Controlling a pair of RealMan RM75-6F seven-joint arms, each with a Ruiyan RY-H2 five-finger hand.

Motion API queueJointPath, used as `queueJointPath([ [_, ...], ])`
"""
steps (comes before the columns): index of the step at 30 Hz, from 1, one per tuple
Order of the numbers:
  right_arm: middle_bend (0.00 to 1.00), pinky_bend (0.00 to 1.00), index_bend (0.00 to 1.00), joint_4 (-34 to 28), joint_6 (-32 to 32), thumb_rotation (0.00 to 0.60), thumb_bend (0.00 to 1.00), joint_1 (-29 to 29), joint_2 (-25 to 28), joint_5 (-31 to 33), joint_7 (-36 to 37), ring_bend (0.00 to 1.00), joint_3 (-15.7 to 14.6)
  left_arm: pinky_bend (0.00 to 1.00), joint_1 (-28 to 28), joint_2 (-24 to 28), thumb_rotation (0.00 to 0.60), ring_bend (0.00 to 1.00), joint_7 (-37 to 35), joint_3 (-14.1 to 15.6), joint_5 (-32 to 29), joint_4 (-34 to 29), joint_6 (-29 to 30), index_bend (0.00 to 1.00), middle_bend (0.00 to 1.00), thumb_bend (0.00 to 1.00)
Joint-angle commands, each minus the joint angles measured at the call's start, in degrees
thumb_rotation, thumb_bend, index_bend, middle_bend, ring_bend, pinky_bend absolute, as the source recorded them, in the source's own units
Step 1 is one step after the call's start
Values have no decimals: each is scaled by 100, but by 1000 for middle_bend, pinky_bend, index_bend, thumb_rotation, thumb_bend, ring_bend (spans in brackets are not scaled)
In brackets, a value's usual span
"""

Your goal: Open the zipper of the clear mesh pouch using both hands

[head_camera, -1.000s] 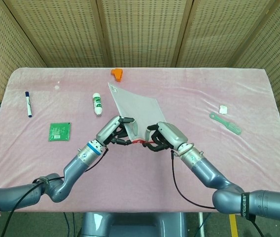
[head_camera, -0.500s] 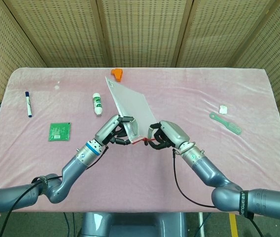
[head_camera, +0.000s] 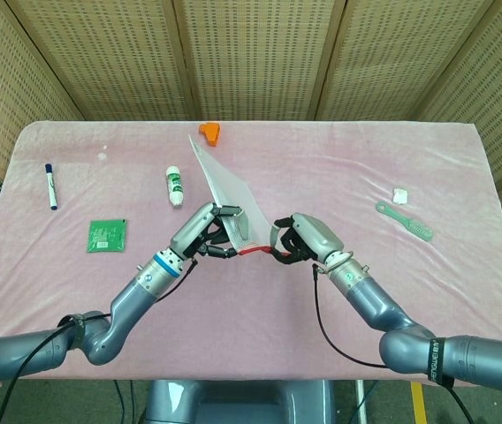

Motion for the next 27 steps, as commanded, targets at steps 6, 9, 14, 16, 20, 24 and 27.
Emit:
queueJointPath([
  [6, 982, 1000, 837, 0, -77, 600, 1000, 5, 58, 13, -98, 951, -56, 1000, 2, 18, 600, 893, 19, -82, -73, -2, 24, 875, 1000, 788],
  [9, 982, 1000, 837, -5, -116, 600, 1000, -12, 103, 29, -115, 952, -89, 1000, 22, 60, 600, 892, -1, -124, -123, 5, 35, 875, 1000, 788],
  [14, 981, 1000, 837, 13, -179, 600, 1000, -51, 175, 65, -127, 952, -151, 1000, 87, 150, 600, 893, -117, -192, -197, -29, 75, 876, 1000, 788],
  [16, 981, 1000, 837, 10, -199, 600, 1000, -75, 207, 52, -126, 952, -176, 1000, 111, 184, 600, 893, -169, -213, -220, -47, 86, 876, 1000, 789],
  [20, 982, 1000, 837, -1, -250, 600, 1000, -147, 282, 11, -89, 952, -218, 1000, 177, 270, 600, 893, -261, -216, -215, -86, 121, 876, 1000, 789],
  [24, 981, 1000, 837, -2, -271, 600, 1000, -198, 313, -38, -52, 952, -235, 1000, 232, 311, 600, 892, -305, -189, -192, -102, 158, 876, 1000, 789],
  [27, 982, 1000, 837, 13, -281, 600, 1000, -244, 328, -84, -43, 951, -273, 1000, 245, 379, 600, 892, -392, -257, -235, -112, 152, 877, 1000, 788],
])
